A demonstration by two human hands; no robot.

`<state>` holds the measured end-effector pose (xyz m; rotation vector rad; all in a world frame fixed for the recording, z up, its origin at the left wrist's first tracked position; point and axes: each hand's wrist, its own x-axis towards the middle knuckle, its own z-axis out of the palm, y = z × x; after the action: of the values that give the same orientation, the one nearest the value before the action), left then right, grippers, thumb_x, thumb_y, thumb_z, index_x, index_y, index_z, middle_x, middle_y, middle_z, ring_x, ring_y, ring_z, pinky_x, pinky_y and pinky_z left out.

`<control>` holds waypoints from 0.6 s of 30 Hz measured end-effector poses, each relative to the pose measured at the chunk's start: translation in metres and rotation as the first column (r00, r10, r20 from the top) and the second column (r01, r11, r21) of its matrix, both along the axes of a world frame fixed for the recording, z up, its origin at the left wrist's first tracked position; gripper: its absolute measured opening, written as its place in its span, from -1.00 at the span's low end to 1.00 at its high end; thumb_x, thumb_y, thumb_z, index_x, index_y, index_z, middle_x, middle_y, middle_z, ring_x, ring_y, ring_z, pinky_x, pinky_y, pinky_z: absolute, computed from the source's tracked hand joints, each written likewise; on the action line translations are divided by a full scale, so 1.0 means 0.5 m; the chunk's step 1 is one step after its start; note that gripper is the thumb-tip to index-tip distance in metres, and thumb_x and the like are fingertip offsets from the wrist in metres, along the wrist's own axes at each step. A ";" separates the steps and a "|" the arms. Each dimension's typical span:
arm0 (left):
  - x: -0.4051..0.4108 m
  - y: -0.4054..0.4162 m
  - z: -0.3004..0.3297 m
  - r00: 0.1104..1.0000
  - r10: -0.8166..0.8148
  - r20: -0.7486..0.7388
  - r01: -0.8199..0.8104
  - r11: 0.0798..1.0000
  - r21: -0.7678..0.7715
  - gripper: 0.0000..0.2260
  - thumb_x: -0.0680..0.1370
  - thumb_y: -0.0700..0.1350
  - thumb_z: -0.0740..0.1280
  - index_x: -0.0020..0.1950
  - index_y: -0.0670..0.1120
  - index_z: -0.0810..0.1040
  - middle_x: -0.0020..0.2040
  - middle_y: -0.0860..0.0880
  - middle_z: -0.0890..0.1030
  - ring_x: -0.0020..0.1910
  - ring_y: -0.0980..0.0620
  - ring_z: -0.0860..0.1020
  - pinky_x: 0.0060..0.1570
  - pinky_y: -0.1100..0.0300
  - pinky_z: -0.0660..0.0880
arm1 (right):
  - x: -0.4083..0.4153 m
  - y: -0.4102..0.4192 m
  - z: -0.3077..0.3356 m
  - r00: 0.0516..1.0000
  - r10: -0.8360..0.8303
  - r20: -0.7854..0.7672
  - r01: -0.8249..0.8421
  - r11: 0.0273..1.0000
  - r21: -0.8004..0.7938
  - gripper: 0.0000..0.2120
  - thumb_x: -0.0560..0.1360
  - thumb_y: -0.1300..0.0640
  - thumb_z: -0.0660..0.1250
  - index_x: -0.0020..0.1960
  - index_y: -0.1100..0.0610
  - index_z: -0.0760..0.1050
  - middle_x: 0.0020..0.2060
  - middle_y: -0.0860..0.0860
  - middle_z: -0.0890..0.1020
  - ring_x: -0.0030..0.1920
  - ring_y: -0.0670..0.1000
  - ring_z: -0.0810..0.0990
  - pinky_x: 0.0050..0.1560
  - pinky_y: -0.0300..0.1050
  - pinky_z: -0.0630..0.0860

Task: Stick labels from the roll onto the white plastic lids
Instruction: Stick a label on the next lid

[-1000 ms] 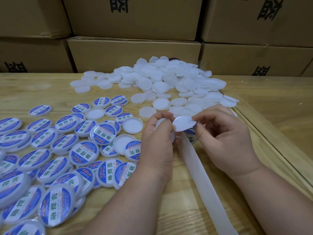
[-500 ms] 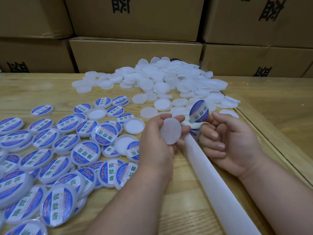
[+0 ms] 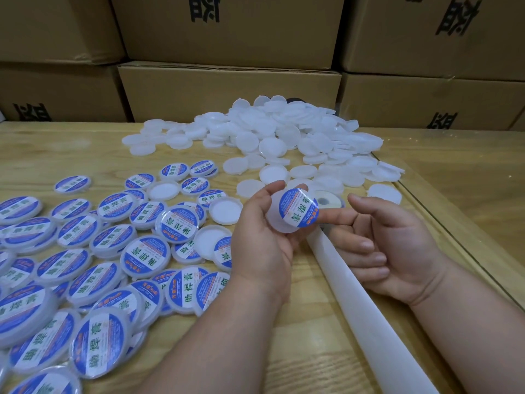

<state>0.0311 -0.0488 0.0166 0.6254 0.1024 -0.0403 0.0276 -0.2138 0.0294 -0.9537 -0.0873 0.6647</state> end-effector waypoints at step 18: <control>0.008 -0.008 -0.014 0.995 0.045 0.088 -0.050 0.997 0.056 -0.88 0.65 -0.17 0.19 0.08 -0.13 0.51 -0.02 -0.17 0.73 0.00 -0.18 0.70 -0.13 0.02 0.64 | 0.004 -0.005 0.002 0.991 0.132 -0.031 -0.130 0.990 0.057 -0.44 0.33 -0.05 0.56 0.17 0.31 0.64 -0.56 -0.03 0.36 -0.60 -0.12 0.11 -0.68 -0.39 0.20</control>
<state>0.0350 -0.0526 0.0096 0.6815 0.0348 0.0362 0.0295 -0.2165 0.0303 -0.8882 -0.1378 0.7956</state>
